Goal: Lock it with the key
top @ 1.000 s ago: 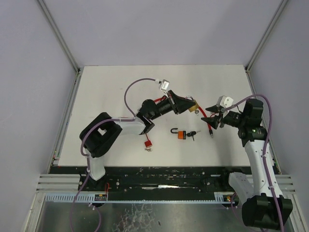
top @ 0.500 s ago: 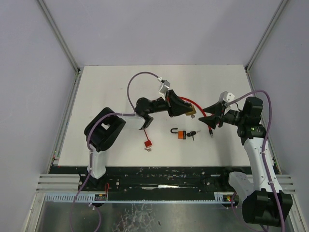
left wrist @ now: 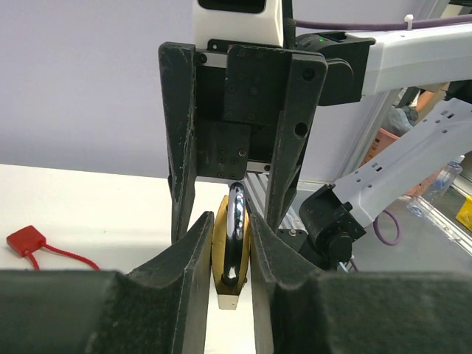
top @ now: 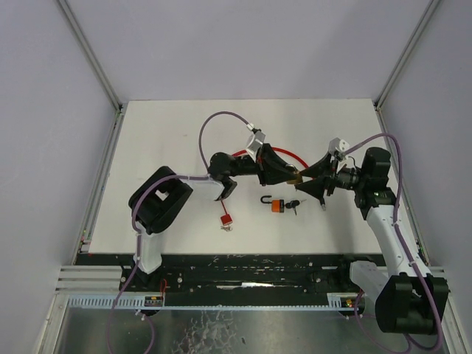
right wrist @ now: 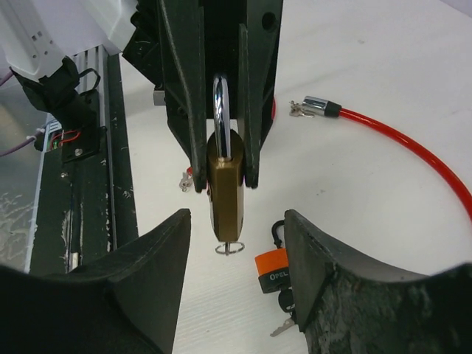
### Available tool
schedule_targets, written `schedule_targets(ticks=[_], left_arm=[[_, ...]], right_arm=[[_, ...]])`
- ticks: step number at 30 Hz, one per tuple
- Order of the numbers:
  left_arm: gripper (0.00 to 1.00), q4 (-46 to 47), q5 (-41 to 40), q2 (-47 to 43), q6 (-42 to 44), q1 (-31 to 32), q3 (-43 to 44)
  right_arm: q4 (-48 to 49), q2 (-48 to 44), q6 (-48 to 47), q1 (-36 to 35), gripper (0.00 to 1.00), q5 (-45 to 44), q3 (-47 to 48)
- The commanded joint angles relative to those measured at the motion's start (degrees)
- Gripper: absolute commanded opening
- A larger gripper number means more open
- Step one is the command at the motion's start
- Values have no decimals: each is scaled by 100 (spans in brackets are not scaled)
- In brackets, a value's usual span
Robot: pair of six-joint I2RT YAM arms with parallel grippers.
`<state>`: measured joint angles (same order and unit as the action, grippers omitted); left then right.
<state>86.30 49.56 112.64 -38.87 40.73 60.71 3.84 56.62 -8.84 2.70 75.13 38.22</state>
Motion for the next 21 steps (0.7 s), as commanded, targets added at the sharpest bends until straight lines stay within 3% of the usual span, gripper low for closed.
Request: schedule_targets(ticks=[1, 10, 15, 19, 21], left_arm=[[0, 573, 90, -150, 67, 105, 220], [0, 572, 97, -116, -86, 160, 303], [0, 581, -35, -109, -256, 175, 323], [0, 581, -196, -98, -474, 172, 333], [3, 581, -266, -79, -649, 173, 374]], right_arm=[[329, 22, 119, -207, 58, 74, 28], [326, 64, 23, -374, 48, 212, 5], [284, 19, -61, -384, 32, 284, 19], [242, 4, -40, -384, 3, 544, 118], [231, -41, 28, -384, 0, 649, 206]])
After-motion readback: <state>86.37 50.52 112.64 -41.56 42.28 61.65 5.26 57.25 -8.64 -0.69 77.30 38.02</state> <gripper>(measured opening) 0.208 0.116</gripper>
